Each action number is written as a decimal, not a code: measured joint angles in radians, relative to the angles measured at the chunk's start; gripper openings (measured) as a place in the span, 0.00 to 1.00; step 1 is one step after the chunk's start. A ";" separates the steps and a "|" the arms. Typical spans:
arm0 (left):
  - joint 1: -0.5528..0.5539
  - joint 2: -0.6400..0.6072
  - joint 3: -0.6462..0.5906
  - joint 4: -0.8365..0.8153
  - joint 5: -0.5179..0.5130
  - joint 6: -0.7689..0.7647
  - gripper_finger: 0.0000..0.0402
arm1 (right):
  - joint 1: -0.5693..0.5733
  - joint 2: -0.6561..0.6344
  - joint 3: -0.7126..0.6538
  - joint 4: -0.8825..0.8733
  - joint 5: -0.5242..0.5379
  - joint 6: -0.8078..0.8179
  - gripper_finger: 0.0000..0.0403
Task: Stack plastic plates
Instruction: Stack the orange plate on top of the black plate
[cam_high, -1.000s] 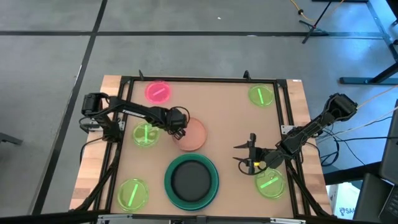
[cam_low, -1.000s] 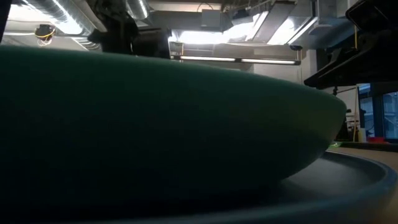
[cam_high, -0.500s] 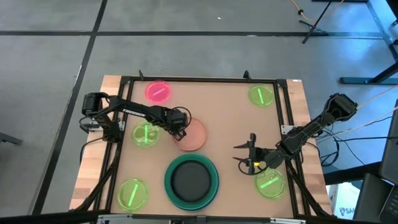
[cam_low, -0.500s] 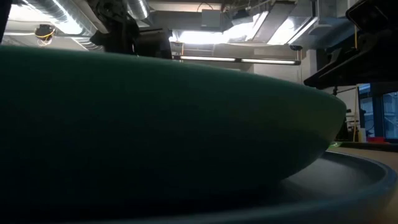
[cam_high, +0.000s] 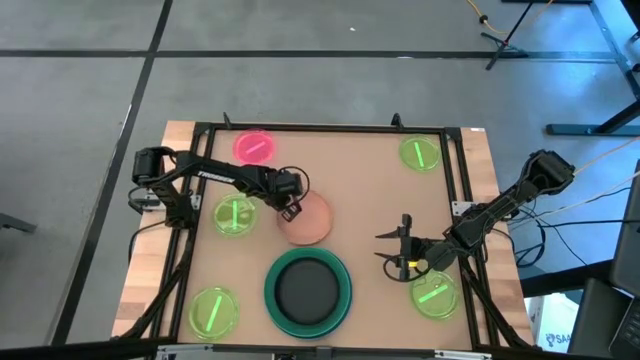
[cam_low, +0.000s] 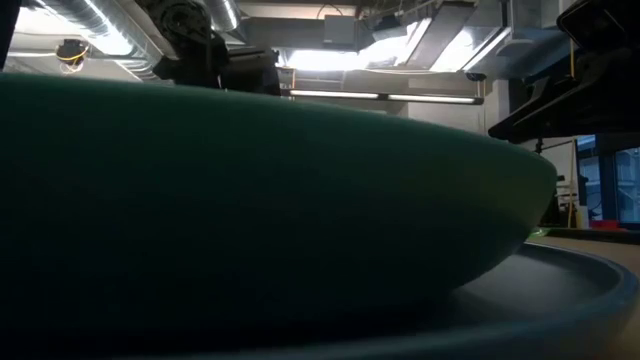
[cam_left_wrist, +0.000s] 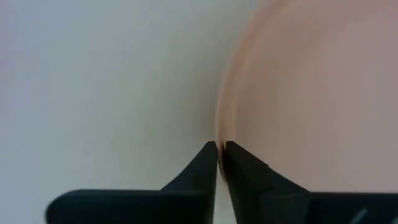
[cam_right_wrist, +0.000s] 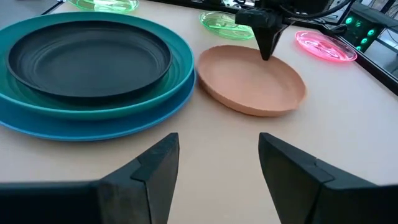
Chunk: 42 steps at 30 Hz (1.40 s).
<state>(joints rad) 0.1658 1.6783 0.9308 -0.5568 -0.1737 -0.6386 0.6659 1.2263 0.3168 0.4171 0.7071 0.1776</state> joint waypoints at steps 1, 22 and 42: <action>0.000 0.000 0.000 0.011 -0.001 0.013 0.03 | 0.000 0.000 0.000 0.000 0.000 0.000 0.53; 0.021 -0.185 0.000 0.046 -0.097 0.103 0.01 | 0.000 0.000 0.000 0.000 0.000 -0.027 0.53; -0.507 -0.202 0.000 0.311 -0.046 0.143 0.01 | 0.000 0.000 0.000 0.000 0.000 -0.028 0.53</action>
<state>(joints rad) -0.3413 1.4764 0.9310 -0.2456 -0.2199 -0.4953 0.6659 1.2264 0.3172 0.4168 0.7072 0.1497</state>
